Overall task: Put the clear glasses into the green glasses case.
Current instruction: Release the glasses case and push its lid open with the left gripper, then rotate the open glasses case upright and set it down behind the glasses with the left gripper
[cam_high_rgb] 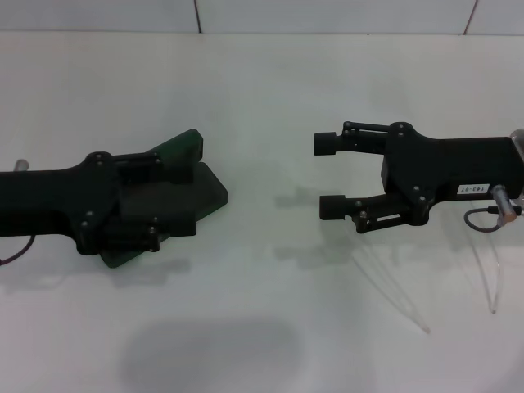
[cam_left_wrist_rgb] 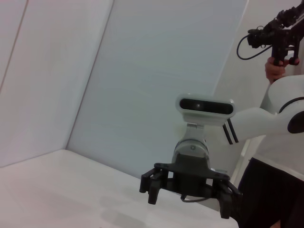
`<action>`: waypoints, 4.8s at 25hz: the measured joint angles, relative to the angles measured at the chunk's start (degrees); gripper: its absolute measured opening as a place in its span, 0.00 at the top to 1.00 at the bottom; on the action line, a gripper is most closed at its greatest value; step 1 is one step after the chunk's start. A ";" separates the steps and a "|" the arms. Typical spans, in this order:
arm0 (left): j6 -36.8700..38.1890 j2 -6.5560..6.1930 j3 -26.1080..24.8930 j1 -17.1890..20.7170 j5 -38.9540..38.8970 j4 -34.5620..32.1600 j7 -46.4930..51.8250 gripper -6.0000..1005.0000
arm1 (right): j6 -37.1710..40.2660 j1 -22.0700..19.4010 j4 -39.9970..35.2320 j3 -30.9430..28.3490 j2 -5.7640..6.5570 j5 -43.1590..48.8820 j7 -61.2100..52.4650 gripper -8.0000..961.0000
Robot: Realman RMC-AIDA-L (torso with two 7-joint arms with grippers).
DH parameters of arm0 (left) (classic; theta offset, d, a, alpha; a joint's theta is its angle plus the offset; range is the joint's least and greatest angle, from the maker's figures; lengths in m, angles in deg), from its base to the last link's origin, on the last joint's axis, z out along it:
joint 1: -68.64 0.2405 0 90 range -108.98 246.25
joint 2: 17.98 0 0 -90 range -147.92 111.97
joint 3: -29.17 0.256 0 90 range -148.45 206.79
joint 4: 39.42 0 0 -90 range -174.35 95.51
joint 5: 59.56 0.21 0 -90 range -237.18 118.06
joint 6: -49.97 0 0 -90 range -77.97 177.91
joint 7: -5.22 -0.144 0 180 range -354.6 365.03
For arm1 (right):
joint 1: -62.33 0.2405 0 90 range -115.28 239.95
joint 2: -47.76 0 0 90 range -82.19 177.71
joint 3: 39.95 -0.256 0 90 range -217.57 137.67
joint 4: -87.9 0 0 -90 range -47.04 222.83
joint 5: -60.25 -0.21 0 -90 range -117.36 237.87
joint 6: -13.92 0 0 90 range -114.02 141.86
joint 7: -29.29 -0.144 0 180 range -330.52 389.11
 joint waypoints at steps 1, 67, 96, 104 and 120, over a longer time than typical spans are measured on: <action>-0.02 0.10 -0.03 0.00 0.07 0.02 -0.03 0.21 | -0.05 -0.04 -0.02 0.00 0.01 0.01 0.00 0.08; -12.07 9.59 1.10 -9.91 57.92 -48.12 57.59 0.24 | -21.17 -12.56 -5.81 -38.37 -3.79 5.40 10.86 0.09; -19.12 9.37 6.40 -12.20 62.41 -35.69 56.90 0.37 | -19.70 -13.60 -5.55 -38.38 -4.08 6.01 11.05 0.09; -19.22 9.60 6.59 -11.78 62.41 -35.54 56.88 0.62 | -19.38 -14.30 -5.64 -38.39 -4.30 6.00 11.12 0.09; -19.08 10.86 10.24 -9.79 62.60 -40.46 54.05 0.74 | -16.82 -16.38 -5.68 -38.94 -4.54 5.76 11.14 0.09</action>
